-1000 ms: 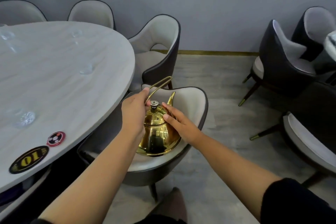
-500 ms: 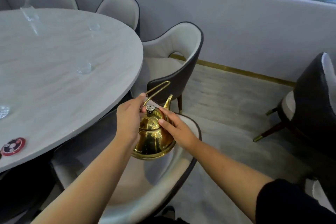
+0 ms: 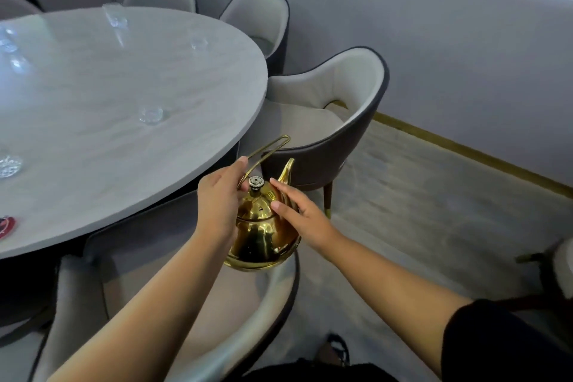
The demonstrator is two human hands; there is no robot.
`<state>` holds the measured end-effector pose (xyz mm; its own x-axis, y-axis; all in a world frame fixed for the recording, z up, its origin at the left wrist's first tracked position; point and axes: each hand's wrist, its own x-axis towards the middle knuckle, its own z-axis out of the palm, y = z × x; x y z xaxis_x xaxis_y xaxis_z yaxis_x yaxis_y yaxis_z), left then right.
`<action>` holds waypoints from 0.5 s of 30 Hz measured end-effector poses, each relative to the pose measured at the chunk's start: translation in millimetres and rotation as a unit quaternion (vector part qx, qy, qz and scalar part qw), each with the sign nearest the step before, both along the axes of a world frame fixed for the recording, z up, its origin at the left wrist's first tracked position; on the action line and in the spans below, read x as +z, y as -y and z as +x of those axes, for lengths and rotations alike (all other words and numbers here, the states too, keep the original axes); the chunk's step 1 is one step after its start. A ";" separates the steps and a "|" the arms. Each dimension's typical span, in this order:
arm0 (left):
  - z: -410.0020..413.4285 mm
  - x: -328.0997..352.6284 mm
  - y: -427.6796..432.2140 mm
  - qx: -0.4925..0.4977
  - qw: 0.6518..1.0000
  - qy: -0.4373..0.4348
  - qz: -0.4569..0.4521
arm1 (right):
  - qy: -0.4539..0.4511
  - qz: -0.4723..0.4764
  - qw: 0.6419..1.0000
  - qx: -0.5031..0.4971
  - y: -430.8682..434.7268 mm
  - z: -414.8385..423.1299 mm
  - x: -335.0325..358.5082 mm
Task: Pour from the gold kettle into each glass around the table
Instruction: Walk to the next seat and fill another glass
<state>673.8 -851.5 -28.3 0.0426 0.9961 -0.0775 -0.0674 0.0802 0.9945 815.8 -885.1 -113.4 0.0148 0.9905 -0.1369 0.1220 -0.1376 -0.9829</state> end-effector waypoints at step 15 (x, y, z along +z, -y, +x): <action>124.7 -12.6 -41.4 0.181 0.982 0.036 -0.036 | 0.025 -0.008 0.984 0.175 -89.1 133.8 -4.0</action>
<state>798.5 -810.1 -40.9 -0.3062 0.9386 -0.1591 -0.1752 0.1087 0.9785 949.6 -796.0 -117.4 -0.3200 0.9338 -0.1598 0.2135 -0.0932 -0.9725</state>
